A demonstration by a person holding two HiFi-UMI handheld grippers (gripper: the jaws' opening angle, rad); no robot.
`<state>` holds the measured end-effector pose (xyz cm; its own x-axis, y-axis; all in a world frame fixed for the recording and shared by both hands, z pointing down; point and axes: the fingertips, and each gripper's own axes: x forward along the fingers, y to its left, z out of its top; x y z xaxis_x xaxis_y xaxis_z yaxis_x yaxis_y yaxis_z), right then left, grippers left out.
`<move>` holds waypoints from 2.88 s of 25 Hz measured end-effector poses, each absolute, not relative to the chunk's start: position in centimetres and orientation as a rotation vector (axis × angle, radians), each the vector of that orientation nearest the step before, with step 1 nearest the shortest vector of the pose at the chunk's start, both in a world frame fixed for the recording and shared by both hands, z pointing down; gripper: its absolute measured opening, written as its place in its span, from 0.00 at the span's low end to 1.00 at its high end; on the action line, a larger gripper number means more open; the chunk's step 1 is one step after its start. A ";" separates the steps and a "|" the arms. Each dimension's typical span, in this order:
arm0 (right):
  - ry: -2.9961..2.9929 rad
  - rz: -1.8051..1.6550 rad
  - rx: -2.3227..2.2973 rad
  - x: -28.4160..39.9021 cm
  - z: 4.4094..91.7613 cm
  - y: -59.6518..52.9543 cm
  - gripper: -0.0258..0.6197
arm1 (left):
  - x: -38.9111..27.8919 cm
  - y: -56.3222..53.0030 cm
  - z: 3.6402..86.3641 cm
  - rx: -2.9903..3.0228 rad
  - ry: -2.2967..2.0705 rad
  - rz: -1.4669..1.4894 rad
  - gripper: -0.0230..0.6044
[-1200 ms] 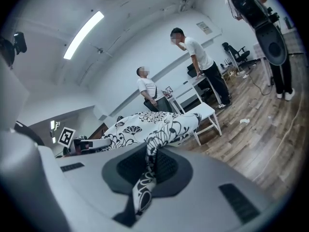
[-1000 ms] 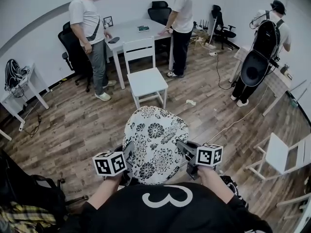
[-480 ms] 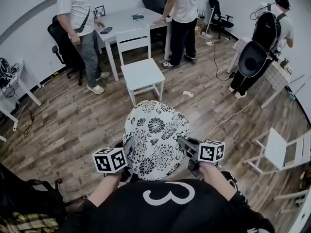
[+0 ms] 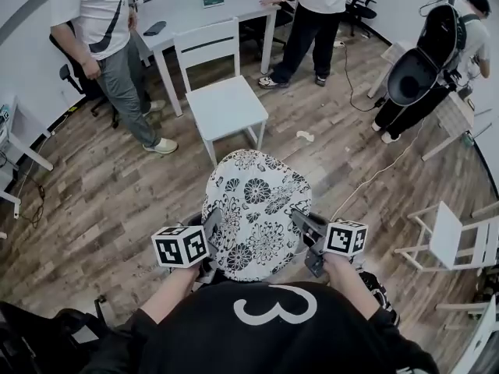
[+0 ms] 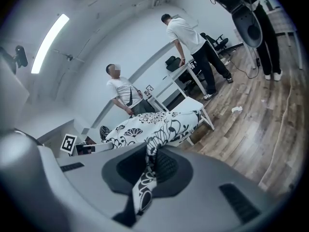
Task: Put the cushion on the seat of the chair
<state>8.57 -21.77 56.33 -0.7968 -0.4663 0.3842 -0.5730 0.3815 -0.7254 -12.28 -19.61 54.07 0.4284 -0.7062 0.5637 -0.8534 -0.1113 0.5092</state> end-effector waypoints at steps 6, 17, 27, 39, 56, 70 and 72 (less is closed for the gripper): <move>-2.479 1.427 1.003 4.0 56.3 -30.1 0.07 | -17.1 -28.6 53.8 1.883 -1.299 0.253 0.08; -2.500 1.395 1.042 -3.0 53.8 -43.5 0.07 | -24.7 -41.7 53.8 1.855 -1.298 0.219 0.08; -2.574 1.414 0.983 -4.1 54.7 -51.0 0.07 | -26.2 -47.8 54.7 1.838 -1.386 0.200 0.08; -2.554 1.526 1.171 9.7 53.7 -14.1 0.07 | -13.4 -13.9 52.7 1.893 -1.330 0.387 0.08; -2.450 1.411 1.001 10.2 58.7 -20.3 0.07 | -13.7 -17.1 56.7 1.760 -1.532 0.362 0.08; -2.310 1.418 1.078 10.1 60.5 -20.6 0.07 | -15.8 -16.9 57.6 1.722 -1.619 0.419 0.09; -2.183 1.402 1.139 11.0 60.1 -19.8 0.07 | -15.1 -17.1 58.9 1.698 -1.523 0.403 0.09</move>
